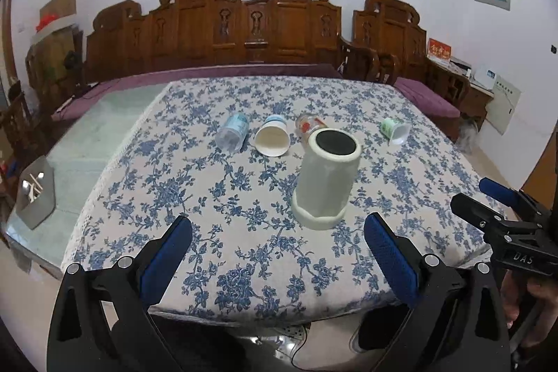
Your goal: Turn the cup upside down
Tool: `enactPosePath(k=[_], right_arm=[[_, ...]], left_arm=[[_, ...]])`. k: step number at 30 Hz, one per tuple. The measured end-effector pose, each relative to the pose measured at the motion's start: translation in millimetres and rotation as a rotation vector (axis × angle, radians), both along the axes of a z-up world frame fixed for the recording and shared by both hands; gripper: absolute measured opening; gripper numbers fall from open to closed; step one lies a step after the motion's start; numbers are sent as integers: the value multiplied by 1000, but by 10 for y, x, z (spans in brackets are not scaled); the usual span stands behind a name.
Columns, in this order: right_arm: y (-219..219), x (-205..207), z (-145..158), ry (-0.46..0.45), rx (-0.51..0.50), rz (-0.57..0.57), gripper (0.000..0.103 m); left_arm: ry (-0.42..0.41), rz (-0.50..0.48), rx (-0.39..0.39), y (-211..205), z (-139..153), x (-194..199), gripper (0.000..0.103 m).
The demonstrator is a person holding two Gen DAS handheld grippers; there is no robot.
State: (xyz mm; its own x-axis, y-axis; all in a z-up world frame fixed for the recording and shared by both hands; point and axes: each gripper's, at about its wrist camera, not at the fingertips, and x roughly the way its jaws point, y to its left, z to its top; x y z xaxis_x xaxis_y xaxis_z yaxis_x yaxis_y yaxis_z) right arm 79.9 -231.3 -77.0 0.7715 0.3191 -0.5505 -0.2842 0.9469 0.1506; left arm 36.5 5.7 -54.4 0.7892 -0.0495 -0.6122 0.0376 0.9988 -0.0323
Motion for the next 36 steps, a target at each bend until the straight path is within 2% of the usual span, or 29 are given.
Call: enactPosePath(k=[11,18,23,36], right_arm=[[-5,-534,583,-179,-2,-20,100],[-64,-826,896,-276,12,-42,100],[-78,-904,953,-298,12,-52,100],[-67,-874,905,-285,19,-59,100]], left_arm=[[-166,17,43,-117,519,-492,95],[-232,40,19,-73,762,-728,95],[-244,46,13,-43,795,-805,95],[-242,44,10,-51,764,-829,95]])
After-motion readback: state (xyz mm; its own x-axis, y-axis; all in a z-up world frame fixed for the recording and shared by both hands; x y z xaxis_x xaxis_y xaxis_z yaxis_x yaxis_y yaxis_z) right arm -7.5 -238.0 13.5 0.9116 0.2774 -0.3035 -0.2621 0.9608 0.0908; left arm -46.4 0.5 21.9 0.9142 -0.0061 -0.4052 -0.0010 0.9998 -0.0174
